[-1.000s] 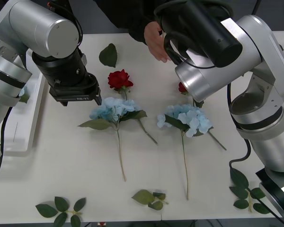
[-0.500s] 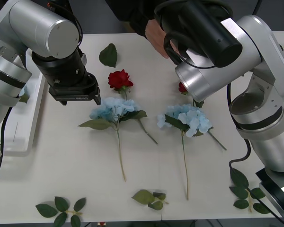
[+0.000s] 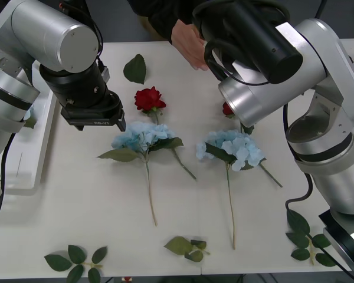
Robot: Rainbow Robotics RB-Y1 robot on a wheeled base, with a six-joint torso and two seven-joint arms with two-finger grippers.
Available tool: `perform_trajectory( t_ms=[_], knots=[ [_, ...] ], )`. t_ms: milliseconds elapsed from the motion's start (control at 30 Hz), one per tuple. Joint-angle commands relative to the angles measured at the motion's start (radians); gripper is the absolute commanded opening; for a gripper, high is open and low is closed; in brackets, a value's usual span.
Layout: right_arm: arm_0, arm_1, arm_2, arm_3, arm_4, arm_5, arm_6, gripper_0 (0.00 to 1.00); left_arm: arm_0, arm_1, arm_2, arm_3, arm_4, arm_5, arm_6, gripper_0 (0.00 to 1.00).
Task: Place the red flowers into the right box and the blue flowers into the left box. If a person shows an open palm, hand one flower to the person first, then continue sorting.
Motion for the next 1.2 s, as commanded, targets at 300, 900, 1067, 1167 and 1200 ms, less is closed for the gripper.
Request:
perform_trajectory(
  t_ms=[300, 900, 1067, 1167, 1200],
  knots=[
    [0.23, -0.281, -0.131, -0.329, -0.378, -0.013, -0.019, 0.86, -0.017, -0.01, -0.003, -0.029, -0.01, -0.007, -0.033, 1.0],
    [0.404, -0.447, -0.226, -0.045, -0.737, 0.226, 0.04, 0.86, 0.035, -0.022, -0.003, -0.053, -0.042, -0.057, -0.04, 1.0],
    [0.387, -0.435, -0.228, 0.176, -0.684, 0.278, 0.081, 0.86, 0.113, -0.028, -0.004, -0.099, -0.068, -0.144, -0.037, 1.0],
    [0.365, -0.413, -0.226, 0.29, -0.7, 0.26, 0.175, 0.86, 0.141, -0.031, -0.044, -0.099, -0.08, -0.193, -0.037, 1.0],
    [0.358, -0.405, -0.226, 0.317, -0.713, 0.254, 0.207, 0.86, 0.144, -0.031, -0.072, -0.099, -0.087, -0.211, -0.036, 1.0]
  ],
)
